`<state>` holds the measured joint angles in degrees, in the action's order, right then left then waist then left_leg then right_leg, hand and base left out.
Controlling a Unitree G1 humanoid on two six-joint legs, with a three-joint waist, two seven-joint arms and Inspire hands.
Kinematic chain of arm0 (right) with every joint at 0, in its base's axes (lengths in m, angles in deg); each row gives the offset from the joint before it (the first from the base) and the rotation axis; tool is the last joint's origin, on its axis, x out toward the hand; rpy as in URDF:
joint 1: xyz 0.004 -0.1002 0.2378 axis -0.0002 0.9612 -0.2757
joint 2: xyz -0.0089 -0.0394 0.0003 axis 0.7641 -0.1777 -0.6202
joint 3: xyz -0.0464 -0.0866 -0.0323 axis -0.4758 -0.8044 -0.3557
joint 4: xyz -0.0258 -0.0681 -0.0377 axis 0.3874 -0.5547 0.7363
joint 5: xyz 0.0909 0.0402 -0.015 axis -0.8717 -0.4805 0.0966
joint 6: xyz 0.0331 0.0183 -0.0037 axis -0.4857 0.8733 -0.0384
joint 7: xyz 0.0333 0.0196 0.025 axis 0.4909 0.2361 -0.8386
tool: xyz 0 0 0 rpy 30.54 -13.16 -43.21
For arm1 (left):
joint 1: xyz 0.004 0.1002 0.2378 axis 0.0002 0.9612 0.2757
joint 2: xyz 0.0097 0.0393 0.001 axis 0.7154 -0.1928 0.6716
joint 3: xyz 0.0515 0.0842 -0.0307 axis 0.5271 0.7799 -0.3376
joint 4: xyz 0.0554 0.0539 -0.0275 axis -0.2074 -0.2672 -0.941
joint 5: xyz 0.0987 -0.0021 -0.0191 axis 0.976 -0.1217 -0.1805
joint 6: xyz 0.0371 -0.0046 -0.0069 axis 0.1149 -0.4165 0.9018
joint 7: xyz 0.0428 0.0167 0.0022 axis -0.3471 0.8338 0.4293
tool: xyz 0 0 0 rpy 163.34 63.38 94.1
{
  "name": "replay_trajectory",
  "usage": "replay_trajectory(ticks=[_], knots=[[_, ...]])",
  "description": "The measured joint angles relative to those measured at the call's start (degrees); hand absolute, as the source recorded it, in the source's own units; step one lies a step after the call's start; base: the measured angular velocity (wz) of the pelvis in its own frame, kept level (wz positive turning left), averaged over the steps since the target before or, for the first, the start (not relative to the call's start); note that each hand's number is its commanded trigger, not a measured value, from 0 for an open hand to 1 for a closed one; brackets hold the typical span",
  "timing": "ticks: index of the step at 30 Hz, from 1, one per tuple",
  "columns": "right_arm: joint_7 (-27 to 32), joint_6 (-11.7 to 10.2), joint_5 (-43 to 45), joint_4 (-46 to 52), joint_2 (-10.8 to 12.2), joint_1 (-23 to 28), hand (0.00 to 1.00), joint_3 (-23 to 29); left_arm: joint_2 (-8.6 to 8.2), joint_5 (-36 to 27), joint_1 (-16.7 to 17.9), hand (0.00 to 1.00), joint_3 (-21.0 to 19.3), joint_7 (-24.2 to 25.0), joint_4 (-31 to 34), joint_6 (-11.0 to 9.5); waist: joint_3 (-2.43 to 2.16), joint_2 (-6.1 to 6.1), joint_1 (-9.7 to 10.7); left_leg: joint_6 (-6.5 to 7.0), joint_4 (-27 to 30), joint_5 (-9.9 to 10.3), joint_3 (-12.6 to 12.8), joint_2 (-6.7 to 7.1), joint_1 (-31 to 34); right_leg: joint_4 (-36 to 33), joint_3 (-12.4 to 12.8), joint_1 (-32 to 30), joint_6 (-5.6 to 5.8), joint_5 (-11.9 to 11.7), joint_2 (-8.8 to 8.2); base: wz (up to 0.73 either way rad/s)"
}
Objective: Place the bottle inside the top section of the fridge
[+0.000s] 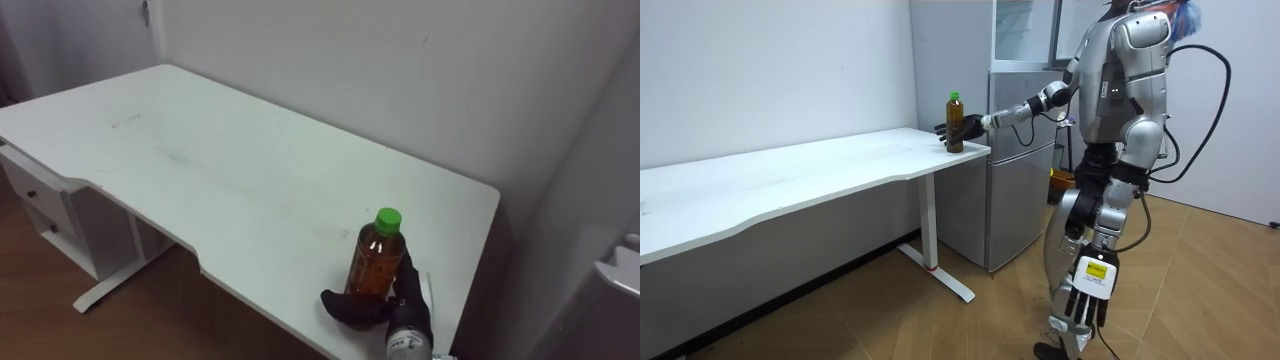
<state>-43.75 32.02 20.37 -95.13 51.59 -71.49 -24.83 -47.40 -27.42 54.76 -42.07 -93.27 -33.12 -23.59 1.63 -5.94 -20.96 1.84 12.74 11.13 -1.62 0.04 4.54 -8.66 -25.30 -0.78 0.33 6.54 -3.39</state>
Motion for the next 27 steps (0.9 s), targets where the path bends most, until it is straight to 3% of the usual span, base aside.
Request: replay_trajectory(ticks=[21,27], knots=[[2.66,-0.47,-0.45,-0.5,0.45,-0.94,0.0,0.01,-0.09,0.01,-0.96,0.0,1.07,-0.01,0.23,-0.04,-0.01,0.1,-0.07,0.26,-0.01,-0.47,-0.13,0.53,0.97,-0.04,-0.05,-0.99,-0.22,-0.14,-0.48,0.0],[4.44,-0.47,-1.56,0.44,1.31,-1.68,0.0,0.01,-0.16,-0.01,-1.05,0.0,1.15,-0.12,0.31,-0.04,-0.3,0.1,-0.17,0.31,-0.01,-0.56,0.19,0.52,1.72,-0.12,0.49,-1.86,-0.32,-0.23,-0.48,-0.02]])
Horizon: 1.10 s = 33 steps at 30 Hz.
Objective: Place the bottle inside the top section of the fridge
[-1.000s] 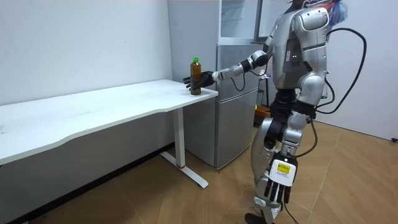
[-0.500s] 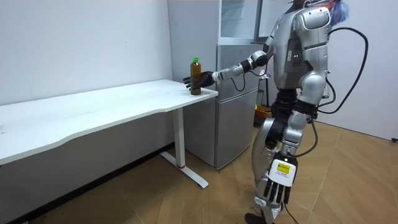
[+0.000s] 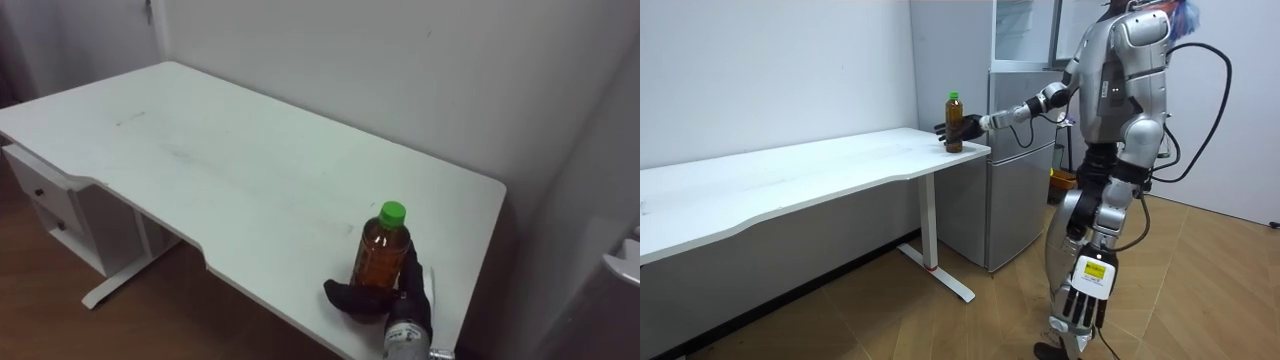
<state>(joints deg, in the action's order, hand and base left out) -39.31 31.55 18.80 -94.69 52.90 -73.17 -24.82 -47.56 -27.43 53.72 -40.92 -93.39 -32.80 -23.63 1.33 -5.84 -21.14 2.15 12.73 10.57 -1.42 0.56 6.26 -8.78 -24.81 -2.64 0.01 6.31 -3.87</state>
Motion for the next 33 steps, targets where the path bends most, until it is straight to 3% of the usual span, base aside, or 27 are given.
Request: replay_trajectory(ticks=[3,4,5,7,9,29,33], knots=[[0.55,0.0,0.01,0.35,0.01,-0.09,0.0,0.0,-0.06,0.0,-0.33,0.0,-0.06,-0.14,-0.09,0.0,-0.1,0.16,-0.53,0.01,-0.06,-0.02,0.17,0.01,0.04,0.0,0.32,-0.23,0.0,0.0,0.02,-0.03],[0.74,0.0,0.01,0.39,0.01,-0.09,0.16,-0.01,-0.07,0.0,-0.47,0.0,-0.07,-0.21,-0.1,0.0,-0.13,0.25,-0.89,0.01,-0.07,-0.02,0.46,-0.03,0.0,0.0,0.45,-0.29,0.0,0.0,0.03,-0.06],[0.93,0.0,0.0,0.46,0.02,-0.09,0.49,-0.01,-0.08,0.01,-0.55,0.0,-0.07,-0.32,-0.13,0.0,-0.14,0.29,-1.04,0.01,-0.09,-0.02,0.54,-0.04,-0.03,0.0,0.5,-0.31,0.0,0.0,0.04,-0.05],[1.18,0.02,0.0,0.75,0.02,-0.09,0.91,0.0,-0.12,0.01,-0.75,0.0,-0.08,-1.09,-0.3,0.03,-0.12,0.38,-1.32,0.01,-0.16,-0.02,0.62,-0.06,-0.05,0.02,0.53,-0.34,0.0,0.0,0.04,0.0],[1.19,0.02,0.0,0.92,0.04,-0.09,1.0,-0.01,-0.12,0.01,-0.79,0.0,-0.1,-1.16,-0.33,0.1,-0.12,0.41,-1.37,0.01,-0.33,-0.02,0.64,-0.06,-0.05,0.03,0.53,-0.35,0.0,0.0,0.04,0.0],[-1.05,0.92,-1.31,1.55,0.73,-0.13,1.0,0.34,-0.52,-0.31,-0.02,0.0,-0.16,-2.06,-0.1,0.54,0.07,0.7,-0.81,0.07,-0.49,-0.05,0.84,-0.03,-0.96,0.13,0.83,0.24,0.09,-0.05,0.03,0.0],[-2.74,2.28,-3.33,2.86,0.68,-0.14,1.0,2.87,-0.52,-0.28,0.51,0.0,-0.78,-1.08,-0.29,0.4,0.06,0.72,-0.6,0.07,-0.48,-0.06,1.05,-0.03,-1.28,0.13,1.0,0.26,0.1,-0.06,0.02,-0.01]])
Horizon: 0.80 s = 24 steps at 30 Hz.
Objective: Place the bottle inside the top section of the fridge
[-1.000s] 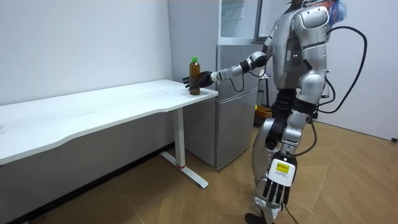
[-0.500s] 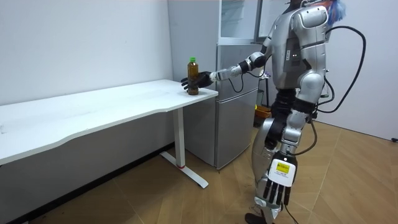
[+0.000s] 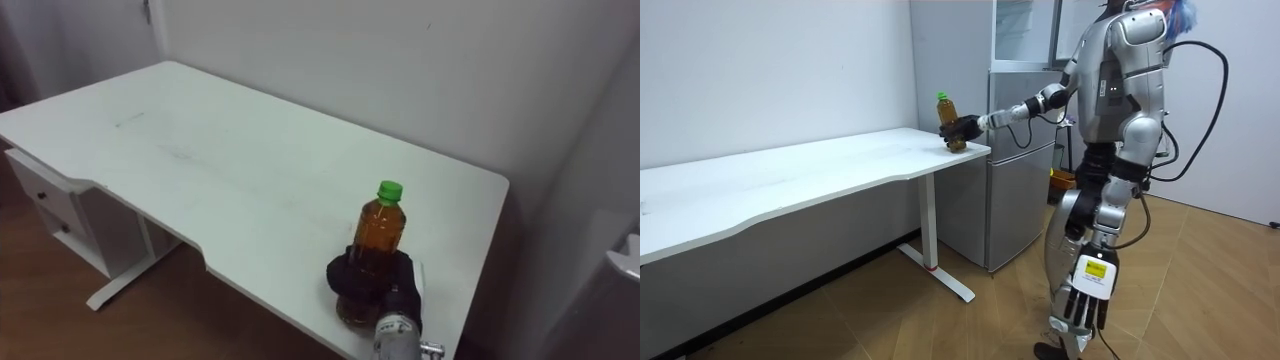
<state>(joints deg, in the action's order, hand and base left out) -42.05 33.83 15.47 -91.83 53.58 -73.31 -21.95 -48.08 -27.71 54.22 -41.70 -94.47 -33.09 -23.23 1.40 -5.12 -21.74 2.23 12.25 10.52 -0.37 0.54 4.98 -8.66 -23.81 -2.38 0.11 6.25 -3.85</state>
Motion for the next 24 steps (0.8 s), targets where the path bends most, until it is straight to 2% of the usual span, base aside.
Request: replay_trajectory(ticks=[3,6,10,12,14,16,20,24], knots=[[-0.21,1.09,-0.1,4.1,-0.04,0.16,1.0,0.32,-0.66,-0.03,0.91,0.0,-1.58,0.24,0.05,-0.61,-0.03,0.28,1.24,0.01,-0.07,0.0,0.08,-0.02,-0.11,0.03,0.25,-0.05,0.03,-0.02,-0.01,-0.04],[-0.66,1.08,1.28,9.46,-0.58,0.16,1.0,1.71,-1.31,-0.14,1.03,0.0,-3.02,1.01,0.0,-0.99,-0.2,1.02,2.32,0.01,-0.22,0.0,0.17,-0.04,-0.33,0.03,0.46,0.05,0.05,-0.03,0.02,-0.01],[-2.1,1.06,1.57,15.8,-3.21,0.21,1.0,1.69,-1.42,-0.67,1.01,0.0,-3.86,1.32,0.02,-1.33,-0.62,2.01,3.33,0.05,-0.59,-0.03,0.41,-0.09,-0.97,0.01,0.96,0.3,0.05,-0.03,0.02,-0.04],[-3.55,1.06,1.63,17.64,-4.29,0.31,1.0,1.67,-1.45,-0.67,1.33,0.0,-4.25,1.3,0.02,-1.58,-0.62,2.32,3.61,0.05,-0.91,-0.03,1.04,-0.18,-1.84,0.0,1.7,0.83,0.06,-0.03,0.07,-0.13],[-4.72,1.09,1.83,18.94,-4.75,0.41,1.0,1.67,-1.43,-0.68,2.03,0.0,-4.76,1.3,0.42,-1.68,-0.72,2.44,4.43,0.04,-1.17,-0.02,1.42,-0.3,-2.71,-0.01,2.13,1.41,0.06,-0.03,0.09,-0.12],[-5.56,1.09,3.63,22.15,-5.1,0.99,1.0,1.67,-1.4,-0.68,2.25,0.0,-4.81,1.33,0.88,-1.7,-0.79,2.4,5.78,0.04,-1.5,-0.02,1.73,-0.36,-3.1,-0.02,3.58,1.42,0.07,-0.03,0.43,-0.09],[-7.11,1.18,5.87,26.81,-5.53,2.19,1.0,1.7,-1.03,-0.53,1.9,0.0,-4.95,1.3,1.0,-2.28,-0.91,2.41,6.93,0.0,-1.64,0.01,2.69,-0.63,-3.76,-0.1,5.02,1.71,0.04,-0.06,0.77,-0.13],[-8.05,2.48,5.88,35.61,-8.71,3.22,1.0,1.96,-1.02,-0.62,1.82,0.0,-5.11,1.87,1.03,-2.3,-1.0,2.34,8.08,0.0,-1.79,0.01,3.53,-0.76,-4.67,-0.38,5.73,1.9,-0.03,-0.1,0.83,-0.09]])
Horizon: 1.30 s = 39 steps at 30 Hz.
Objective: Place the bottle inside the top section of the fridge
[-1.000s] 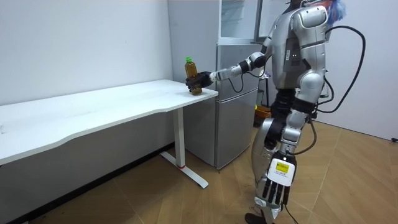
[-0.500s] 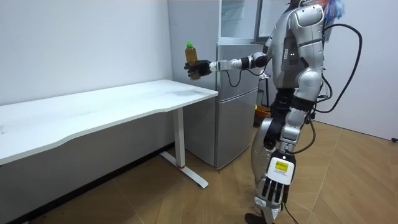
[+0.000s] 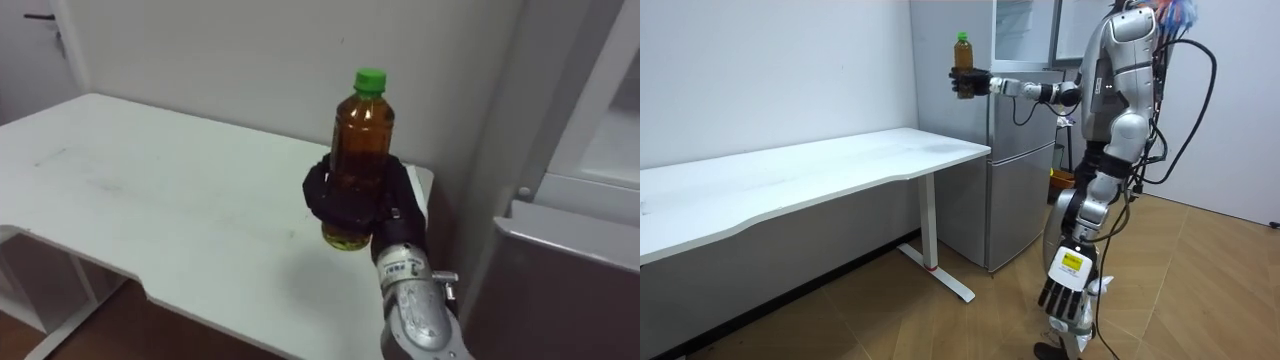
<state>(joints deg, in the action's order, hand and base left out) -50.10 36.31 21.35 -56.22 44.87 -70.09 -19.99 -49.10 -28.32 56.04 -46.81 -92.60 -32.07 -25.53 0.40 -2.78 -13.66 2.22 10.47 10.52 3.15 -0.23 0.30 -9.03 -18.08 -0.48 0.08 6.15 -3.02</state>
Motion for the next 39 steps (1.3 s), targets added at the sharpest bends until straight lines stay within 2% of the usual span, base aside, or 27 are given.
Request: replay_trajectory(ticks=[8,10,14,16,22,27,33,39], knots=[[-1.34,0.02,0.14,8.73,-0.76,-0.01,1.0,2.52,0.3,-0.15,0.39,0.0,-0.23,1.11,-1.15,-0.95,-0.61,-0.67,3.25,0.0,-1.12,0.02,0.92,-0.05,-3.19,0.19,1.01,2.62,0.03,0.0,0.15,-0.07],[-2.21,0.02,0.19,9.89,-2.43,-0.02,1.0,3.74,0.24,-0.1,0.41,0.0,-1.81,1.01,-1.3,-1.12,-0.66,-0.96,4.03,0.01,-1.04,0.02,1.08,-0.03,-3.57,0.17,1.3,2.97,0.11,-0.05,0.16,-0.02],[-2.12,0.02,0.18,10.11,-3.2,-0.02,1.0,7.7,0.14,-0.15,0.9,0.0,-4.4,0.52,-1.66,-1.58,-0.68,-1.05,4.35,0.02,-1.27,0.17,1.6,-0.11,-4.18,0.16,2.23,3.38,0.12,-0.11,0.31,-0.08],[-1.38,0.02,0.2,10.89,-4.36,-0.02,1.0,9.13,0.12,-0.11,1.41,0.0,-4.4,-0.5,-1.66,-2.0,-0.67,-1.05,5.0,0.02,-1.3,0.17,1.84,-0.12,-4.33,0.11,2.42,3.38,0.1,-0.17,0.35,-0.05],[-1.42,0.32,-0.3,11.19,-4.91,-0.01,1.0,13.19,-0.05,-0.1,2.81,0.0,-4.6,-0.59,-1.85,-1.94,-0.42,-1.34,7.37,-0.01,-1.7,0.19,2.58,-0.26,-4.91,0.11,3.85,3.51,0.11,-0.22,0.65,-0.07],[0.16,0.36,-0.32,11.09,-7.08,0.05,1.0,15.39,0.28,-0.12,2.98,0.0,-4.71,-0.74,-1.8,-1.98,-0.37,-1.49,9.0,-0.01,-1.79,0.2,2.64,-0.29,-4.94,0.12,4.01,3.39,0.11,-0.22,0.69,0.0],[3.47,0.41,-1.35,11.08,-7.88,0.2,1.0,17.5,0.46,-0.27,3.48,0.0,-4.85,-2.45,-1.4,-2.61,-0.41,-1.57,10.8,-0.04,-1.7,0.22,2.82,-0.33,-5.08,0.16,4.03,3.37,0.12,-0.23,0.75,0.0],[4.76,0.41,-3.36,10.88,-10.34,0.19,1.0,22.92,0.42,-0.17,4.6,0.0,-7.62,-3.09,-1.57,-3.57,-0.57,-1.94,10.75,-0.12,-1.76,0.42,2.6,-0.4,-4.85,0.18,3.82,3.36,0.12,-0.22,0.84,0.01]])
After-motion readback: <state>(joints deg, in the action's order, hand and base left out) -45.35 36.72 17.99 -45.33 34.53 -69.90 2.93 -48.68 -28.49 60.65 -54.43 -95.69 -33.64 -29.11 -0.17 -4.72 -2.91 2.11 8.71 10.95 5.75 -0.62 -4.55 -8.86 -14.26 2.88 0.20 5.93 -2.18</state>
